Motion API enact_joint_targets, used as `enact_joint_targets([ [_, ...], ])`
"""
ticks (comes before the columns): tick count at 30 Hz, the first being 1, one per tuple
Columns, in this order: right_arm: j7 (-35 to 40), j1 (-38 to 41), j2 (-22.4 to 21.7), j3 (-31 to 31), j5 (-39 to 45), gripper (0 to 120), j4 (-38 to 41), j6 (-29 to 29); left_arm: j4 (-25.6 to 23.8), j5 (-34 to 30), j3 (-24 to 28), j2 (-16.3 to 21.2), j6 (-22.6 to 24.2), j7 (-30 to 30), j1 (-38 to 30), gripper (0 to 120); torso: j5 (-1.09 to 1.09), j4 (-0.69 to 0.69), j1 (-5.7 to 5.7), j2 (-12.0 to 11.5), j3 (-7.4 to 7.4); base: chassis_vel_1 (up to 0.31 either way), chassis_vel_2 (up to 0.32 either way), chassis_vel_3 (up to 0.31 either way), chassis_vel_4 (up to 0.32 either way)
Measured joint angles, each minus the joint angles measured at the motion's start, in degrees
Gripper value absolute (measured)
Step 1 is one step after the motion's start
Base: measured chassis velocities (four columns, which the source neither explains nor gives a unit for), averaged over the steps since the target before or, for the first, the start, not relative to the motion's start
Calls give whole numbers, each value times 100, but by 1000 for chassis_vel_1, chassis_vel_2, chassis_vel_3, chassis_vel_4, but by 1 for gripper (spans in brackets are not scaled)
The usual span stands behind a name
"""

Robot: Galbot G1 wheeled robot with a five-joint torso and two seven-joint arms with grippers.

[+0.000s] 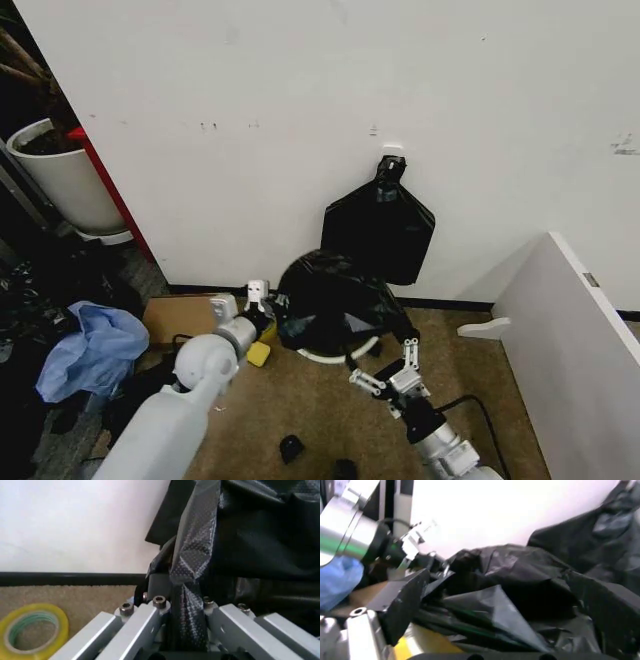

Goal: Place the garbage bag over the trash bin.

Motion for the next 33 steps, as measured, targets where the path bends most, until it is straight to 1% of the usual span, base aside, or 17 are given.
enact_joint_targets([
  [1, 6, 11, -20, -36, 41, 100, 45, -137, 12, 48, 10, -1, -22, 1, 3, 0, 0, 0, 0, 0, 0, 0, 0, 0, 0],
  [2, 6, 11, -20, -36, 41, 100, 45, -137, 12, 48, 10, -1, -22, 1, 3, 0, 0, 0, 0, 0, 0, 0, 0, 0, 0],
  [3, 34, 40, -52, -102, 173, 100, 131, -409, 31, 127, 23, -2, -62, 6, 8, 0, -1, 0, 0, 0, 0, 0, 0, 0, 0],
  [5, 109, 109, -97, -190, 415, 100, 233, -779, 71, 279, 41, 0, -145, 26, 13, 0, -1, 0, 0, 0, 0, 0, 0, 0, 0],
  [6, 241, 229, -136, -276, 756, 100, 350, -1213, 115, 456, 55, 2, -267, 58, 14, 0, -1, 1, 0, 0, 0, 0, 0, 0, 0],
  [7, 290, 276, -145, -300, 911, 100, 389, -1373, 128, 513, 60, 2, -313, 70, 14, 0, 0, 1, 0, 0, 0, 0, 0, 0, 0],
  [8, 290, 276, -145, -300, 911, 100, 389, -1373, 128, 513, 60, 2, -313, 70, 14, 0, 0, 1, 0, 0, 0, 0, 0, 0, 0],
  [9, 409, 362, -159, -338, 1259, 100, 467, -1685, 150, 608, 75, 0, -402, 96, 12, 0, 0, 2, 1, 0, 0, 0, 0, 0, 0],
  [10, 473, 406, -162, -353, 1452, 98, 508, -1854, 154, 662, 82, -2, -444, 112, 10, 0, -1, 0, 1, 0, 0, 0, 0, 0, 0],
  [12, 545, 531, -176, -381, 1886, 88, 574, -2243, 154, 800, 94, -7, -534, 155, 14, 0, -1, 0, 1, 0, 0, 0, 0, 0, 0],
  [13, 546, 568, -181, -400, 1987, 85, 581, -2337, 154, 846, 95, -7, -556, 163, 17, 0, -1, 0, 1, 0, 0, 0, 0, 0, 0],
  [17, 532, 694, -195, -490, 2171, 83, 572, -2506, 133, 933, 98, -11, -582, 176, 38, 0, -1, 1, 1, 0, 0, 0, 0, 0, 0],
  [19, 504, 803, -193, -565, 2185, 85, 495, -2586, 98, 991, 98, -17, -599, 182, 67, 0, -1, 0, 1, 0, 0, 0, 0, 0, 0],
  [24, 519, 964, -166, -658, 2008, 88, 366, -2739, 18, 1021, 98, -27, -600, 185, 114, 0, -1, 0, 1, 0, 0, 0, 0, 0, 0],
  [27, 615, 1030, -156, -683, 1894, 87, 312, -2810, -38, 1025, 95, -27, -600, 185, 143, 0, -1, 1, 1, 0, 0, 0, 0, 0, 0],
  [29, 720, 1055, -150, -687, 1893, 83, 308, -2859, -58, 1029, 94, -26, -601, 185, 153, 0, -1, 1, 1, 0, 0, 0, 0, 0, 0],
  [33, 796, 1052, -150, -650, 1981, 67, 310, -2884, -56, 1065, 92, -25, -600, 185, 154, 0, -1, 1, 1, 0, 0, 0, 0, 0, 0],
])
